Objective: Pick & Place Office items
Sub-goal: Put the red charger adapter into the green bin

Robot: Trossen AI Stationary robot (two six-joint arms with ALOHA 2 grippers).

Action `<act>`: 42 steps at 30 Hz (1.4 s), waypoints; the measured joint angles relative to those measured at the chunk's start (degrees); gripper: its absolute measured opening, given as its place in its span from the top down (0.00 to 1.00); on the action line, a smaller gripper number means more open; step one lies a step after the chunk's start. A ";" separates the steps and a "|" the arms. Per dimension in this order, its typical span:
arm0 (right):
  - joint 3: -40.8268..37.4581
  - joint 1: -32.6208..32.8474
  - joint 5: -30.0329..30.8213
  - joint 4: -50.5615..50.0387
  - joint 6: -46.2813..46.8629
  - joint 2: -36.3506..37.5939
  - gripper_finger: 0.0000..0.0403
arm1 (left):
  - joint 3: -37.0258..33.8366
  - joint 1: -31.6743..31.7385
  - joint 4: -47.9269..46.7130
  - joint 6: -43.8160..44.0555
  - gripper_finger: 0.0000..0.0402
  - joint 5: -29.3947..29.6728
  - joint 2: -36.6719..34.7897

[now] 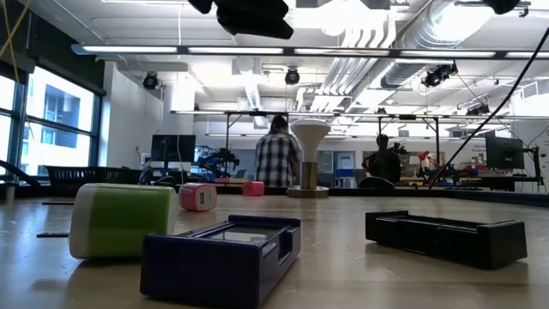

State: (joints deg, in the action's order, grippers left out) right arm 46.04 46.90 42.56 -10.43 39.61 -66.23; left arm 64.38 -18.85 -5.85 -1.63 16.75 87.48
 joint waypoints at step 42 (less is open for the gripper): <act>-0.04 19.49 -34.48 -15.13 87.89 -13.64 0.49 | 0.00 1.88 -5.00 2.95 0.33 -0.50 0.01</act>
State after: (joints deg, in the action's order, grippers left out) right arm 46.00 66.39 8.08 -25.56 127.50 -79.88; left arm 64.38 -16.97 -10.85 1.32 16.25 87.49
